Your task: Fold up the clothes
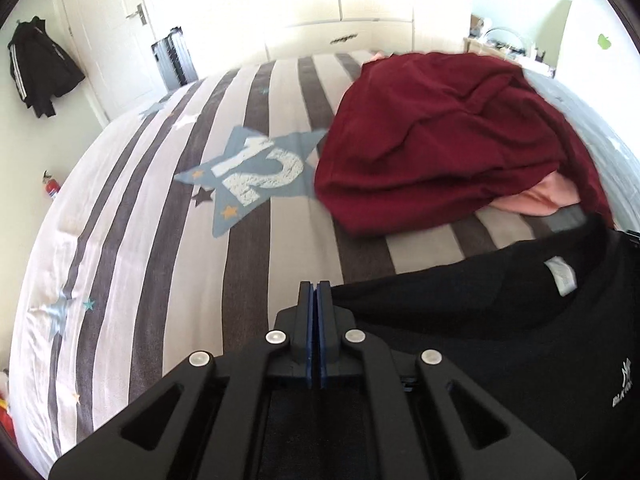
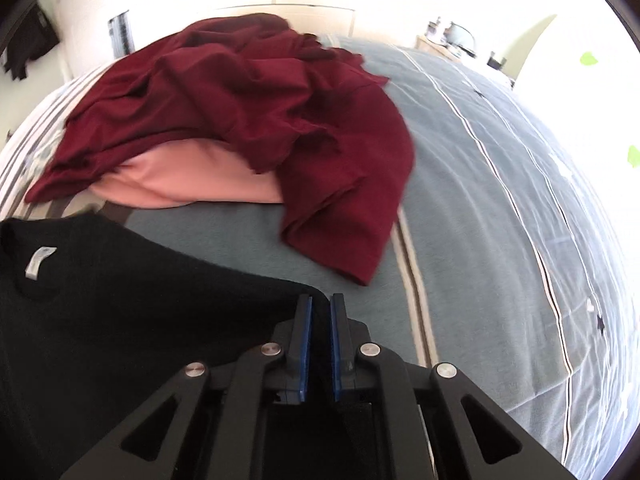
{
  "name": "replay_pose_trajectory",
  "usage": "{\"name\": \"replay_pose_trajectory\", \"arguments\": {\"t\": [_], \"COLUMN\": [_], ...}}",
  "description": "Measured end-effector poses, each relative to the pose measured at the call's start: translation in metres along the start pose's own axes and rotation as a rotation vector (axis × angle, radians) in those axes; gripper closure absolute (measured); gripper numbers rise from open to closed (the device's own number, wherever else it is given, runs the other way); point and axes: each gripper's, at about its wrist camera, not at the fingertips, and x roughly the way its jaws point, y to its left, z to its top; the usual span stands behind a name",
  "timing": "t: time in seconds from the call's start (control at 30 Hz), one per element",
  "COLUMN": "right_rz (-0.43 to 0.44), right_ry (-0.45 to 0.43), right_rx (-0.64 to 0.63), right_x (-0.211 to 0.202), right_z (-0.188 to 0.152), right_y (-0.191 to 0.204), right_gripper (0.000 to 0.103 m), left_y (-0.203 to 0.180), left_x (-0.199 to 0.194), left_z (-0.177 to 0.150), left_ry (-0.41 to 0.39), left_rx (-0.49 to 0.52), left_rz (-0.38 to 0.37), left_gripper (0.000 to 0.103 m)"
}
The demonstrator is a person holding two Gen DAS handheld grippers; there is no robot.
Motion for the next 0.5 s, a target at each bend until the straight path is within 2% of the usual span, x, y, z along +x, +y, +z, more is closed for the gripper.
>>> {"name": "replay_pose_trajectory", "arguments": {"t": [0.07,0.1,0.13,0.17,0.2,0.23,0.27,0.3,0.33,0.43,0.5], "right_rz": [-0.003,-0.005,0.006,0.011,0.017,0.033,0.047,0.035,0.021,-0.007,-0.031], "right_ry": [0.078,0.105,0.089,0.064,0.045,0.029,0.014,0.008,0.012,0.019,0.043], "right_rx": [-0.029,-0.047,-0.046,-0.038,-0.03,-0.027,-0.025,-0.032,-0.044,-0.024,-0.004], "right_x": [0.011,0.014,0.01,0.002,-0.007,-0.015,-0.024,-0.032,-0.039,-0.057,-0.063], "right_z": [-0.004,-0.007,-0.009,-0.012,-0.015,-0.019,-0.023,-0.03,-0.038,-0.069,-0.091], "right_y": [0.002,0.003,0.001,-0.002,-0.006,-0.01,-0.015,-0.019,-0.022,-0.041,-0.054], "right_gripper": [0.083,0.082,0.082,0.076,0.071,0.066,0.066,0.066,0.066,0.066,0.066], "left_y": [-0.006,-0.001,0.006,0.012,0.023,0.032,0.042,0.05,0.058,0.085,0.108], "left_x": [0.017,0.012,0.005,-0.002,-0.017,-0.031,-0.045,-0.054,-0.062,-0.081,-0.086], "left_z": [-0.006,-0.01,-0.014,-0.019,-0.024,-0.03,-0.039,-0.051,-0.063,-0.101,-0.128], "left_ry": [0.098,0.092,0.076,0.06,0.029,0.002,-0.022,-0.031,-0.036,-0.029,0.025], "left_rx": [0.056,0.042,0.02,-0.002,-0.034,-0.054,-0.063,-0.062,-0.059,-0.068,-0.131], "left_rz": [0.028,0.016,-0.001,-0.018,-0.048,-0.073,-0.079,-0.047,-0.007,0.11,0.115], "left_gripper": [0.089,0.088,0.086,0.083,0.07,0.049,0.039,0.028,0.024,0.024,0.024]}}
